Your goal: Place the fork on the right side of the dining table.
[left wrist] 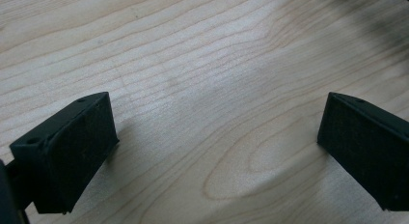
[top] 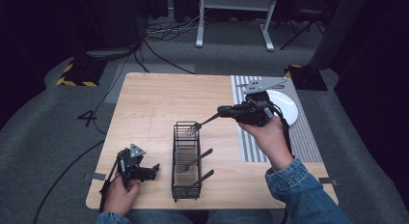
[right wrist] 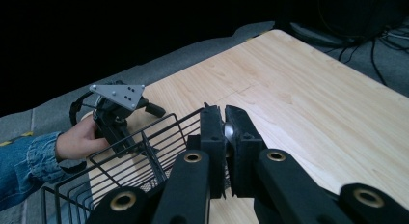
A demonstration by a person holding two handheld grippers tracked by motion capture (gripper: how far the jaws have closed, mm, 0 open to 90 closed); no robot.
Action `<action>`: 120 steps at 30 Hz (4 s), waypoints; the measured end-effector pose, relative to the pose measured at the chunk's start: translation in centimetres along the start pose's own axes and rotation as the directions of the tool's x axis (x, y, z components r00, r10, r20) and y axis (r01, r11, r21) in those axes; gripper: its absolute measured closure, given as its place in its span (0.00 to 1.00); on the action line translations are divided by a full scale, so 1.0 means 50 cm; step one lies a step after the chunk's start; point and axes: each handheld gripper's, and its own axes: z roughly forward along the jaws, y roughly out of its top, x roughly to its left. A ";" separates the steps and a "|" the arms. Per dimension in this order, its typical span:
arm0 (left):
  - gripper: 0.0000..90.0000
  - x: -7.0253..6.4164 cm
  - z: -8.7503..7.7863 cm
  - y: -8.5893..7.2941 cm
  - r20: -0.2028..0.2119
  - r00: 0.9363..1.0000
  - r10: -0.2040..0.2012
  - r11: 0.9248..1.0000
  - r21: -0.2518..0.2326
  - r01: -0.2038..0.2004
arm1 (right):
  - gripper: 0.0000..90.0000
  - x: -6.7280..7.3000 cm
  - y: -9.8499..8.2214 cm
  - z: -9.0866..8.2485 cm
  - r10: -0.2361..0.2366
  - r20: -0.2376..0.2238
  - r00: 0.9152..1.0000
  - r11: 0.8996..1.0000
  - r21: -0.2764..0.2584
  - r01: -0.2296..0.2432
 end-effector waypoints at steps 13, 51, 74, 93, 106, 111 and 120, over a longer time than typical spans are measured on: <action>0.00 0.000 0.000 0.000 0.000 1.000 0.000 1.000 0.000 0.000 | 0.96 -0.017 -0.004 -0.068 0.021 0.035 0.999 0.999 -0.044 -0.019; 0.00 0.000 0.000 0.000 0.000 1.000 0.001 1.000 0.001 -0.001 | 0.96 -0.170 -0.155 -0.242 0.243 0.259 0.935 0.970 -0.082 -0.230; 0.00 0.000 0.000 0.000 0.000 1.000 0.000 1.000 0.000 0.000 | 0.96 -0.240 -0.290 -0.225 0.380 0.300 0.875 0.922 -0.042 -0.385; 0.00 0.000 0.000 0.000 0.000 1.000 0.000 1.000 0.001 0.000 | 0.94 -0.266 -0.318 -0.208 0.430 0.318 0.845 0.894 -0.017 -0.448; 0.00 0.000 0.000 0.000 -0.001 1.000 0.000 1.000 0.000 0.000 | 0.82 -0.325 -0.344 -0.210 0.493 0.380 0.783 0.843 0.014 -0.538; 0.00 0.000 0.000 0.000 0.000 1.000 0.000 1.000 0.001 0.000 | 0.73 -0.339 -0.363 -0.210 0.512 0.396 0.763 0.825 0.021 -0.564; 0.00 0.000 0.000 0.000 0.000 1.000 0.000 1.000 0.001 0.000 | 0.59 -0.363 -0.403 -0.210 0.567 0.391 0.725 0.785 0.012 -0.620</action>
